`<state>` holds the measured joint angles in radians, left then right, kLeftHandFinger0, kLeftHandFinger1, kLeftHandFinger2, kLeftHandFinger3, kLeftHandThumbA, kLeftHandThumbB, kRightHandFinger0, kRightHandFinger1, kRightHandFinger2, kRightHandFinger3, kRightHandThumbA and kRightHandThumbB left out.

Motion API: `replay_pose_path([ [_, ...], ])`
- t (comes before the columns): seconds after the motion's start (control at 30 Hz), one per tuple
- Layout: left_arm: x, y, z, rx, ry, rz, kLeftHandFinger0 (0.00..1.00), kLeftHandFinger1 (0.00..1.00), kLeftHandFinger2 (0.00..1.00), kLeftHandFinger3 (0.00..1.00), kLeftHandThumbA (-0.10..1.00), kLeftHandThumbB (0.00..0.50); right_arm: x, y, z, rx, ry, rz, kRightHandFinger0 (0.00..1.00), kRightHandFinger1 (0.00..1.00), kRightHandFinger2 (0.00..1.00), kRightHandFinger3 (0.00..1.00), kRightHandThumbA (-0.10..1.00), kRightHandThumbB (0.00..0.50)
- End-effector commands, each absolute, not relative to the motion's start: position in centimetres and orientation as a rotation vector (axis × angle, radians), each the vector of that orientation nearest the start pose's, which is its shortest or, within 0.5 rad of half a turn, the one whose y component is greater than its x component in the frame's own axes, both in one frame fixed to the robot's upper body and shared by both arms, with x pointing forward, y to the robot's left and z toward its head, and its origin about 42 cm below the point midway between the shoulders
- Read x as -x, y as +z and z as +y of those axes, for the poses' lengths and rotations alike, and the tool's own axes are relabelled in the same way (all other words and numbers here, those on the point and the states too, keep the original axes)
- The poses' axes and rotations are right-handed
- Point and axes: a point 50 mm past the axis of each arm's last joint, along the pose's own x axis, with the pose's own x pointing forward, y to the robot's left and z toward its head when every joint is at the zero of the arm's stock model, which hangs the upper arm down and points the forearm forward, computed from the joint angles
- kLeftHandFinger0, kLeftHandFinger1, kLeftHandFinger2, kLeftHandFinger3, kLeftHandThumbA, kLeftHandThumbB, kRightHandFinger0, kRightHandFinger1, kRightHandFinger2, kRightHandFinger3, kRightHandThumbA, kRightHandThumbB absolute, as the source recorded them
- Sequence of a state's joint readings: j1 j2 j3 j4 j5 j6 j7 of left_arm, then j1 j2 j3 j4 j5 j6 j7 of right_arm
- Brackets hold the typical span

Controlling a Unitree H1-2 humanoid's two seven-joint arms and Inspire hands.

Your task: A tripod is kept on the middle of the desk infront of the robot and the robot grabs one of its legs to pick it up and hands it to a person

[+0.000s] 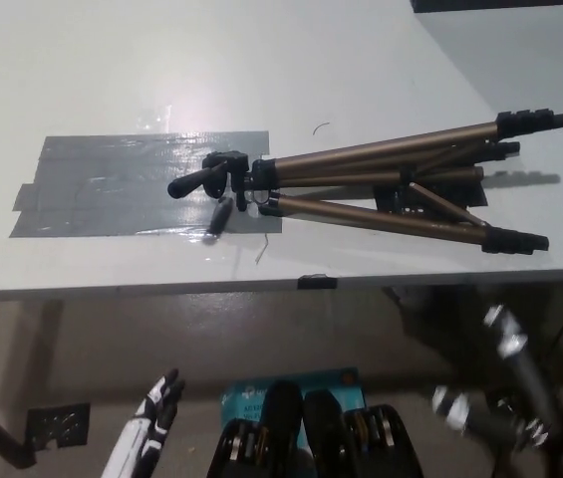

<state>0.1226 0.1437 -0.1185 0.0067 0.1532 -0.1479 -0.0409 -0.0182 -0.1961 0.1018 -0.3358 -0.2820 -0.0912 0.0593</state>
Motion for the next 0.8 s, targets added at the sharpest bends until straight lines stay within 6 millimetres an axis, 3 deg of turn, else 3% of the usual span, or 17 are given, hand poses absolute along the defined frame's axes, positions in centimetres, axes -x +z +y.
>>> replay_pose_path([
  [0.0,-25.6,10.1,22.6,-0.293,-0.155,-0.128,1.00,1.00,1.00,1.00,1.00,0.089,-30.2,27.1,-22.9,0.719,0.057,-0.631,1.00,1.00,1.00,1.00,0.89,0.356],
  [0.13,-26.7,10.8,22.7,-0.306,-0.151,-0.143,1.00,1.00,1.00,1.00,1.00,0.100,-34.3,30.4,-22.3,0.861,0.029,-0.644,1.00,1.00,1.00,1.00,1.00,0.385],
  [0.23,-27.0,10.7,22.6,-0.306,-0.156,-0.137,1.00,1.00,1.00,1.00,1.00,0.096,-36.8,32.1,-21.8,0.946,0.004,-0.639,1.00,1.00,1.00,1.00,1.00,0.390],
  [0.37,-27.4,9.3,23.2,-0.303,-0.148,-0.102,1.00,1.00,1.00,1.00,1.00,0.101,-41.6,34.5,-20.6,1.097,-0.055,-0.643,1.00,1.00,1.00,1.00,1.00,0.410],
  [0.57,-27.4,9.2,23.5,-0.310,-0.151,-0.099,1.00,1.00,1.00,1.00,1.00,0.105,-46.2,34.8,-19.4,1.261,-0.057,-0.540,1.00,1.00,1.00,1.00,1.00,0.451],
  [0.77,-27.8,9.5,23.4,-0.315,-0.170,-0.105,1.00,1.00,1.00,1.00,1.00,0.107,-49.2,34.4,-18.0,1.324,-0.024,-0.452,1.00,1.00,1.00,1.00,1.00,0.492],
])
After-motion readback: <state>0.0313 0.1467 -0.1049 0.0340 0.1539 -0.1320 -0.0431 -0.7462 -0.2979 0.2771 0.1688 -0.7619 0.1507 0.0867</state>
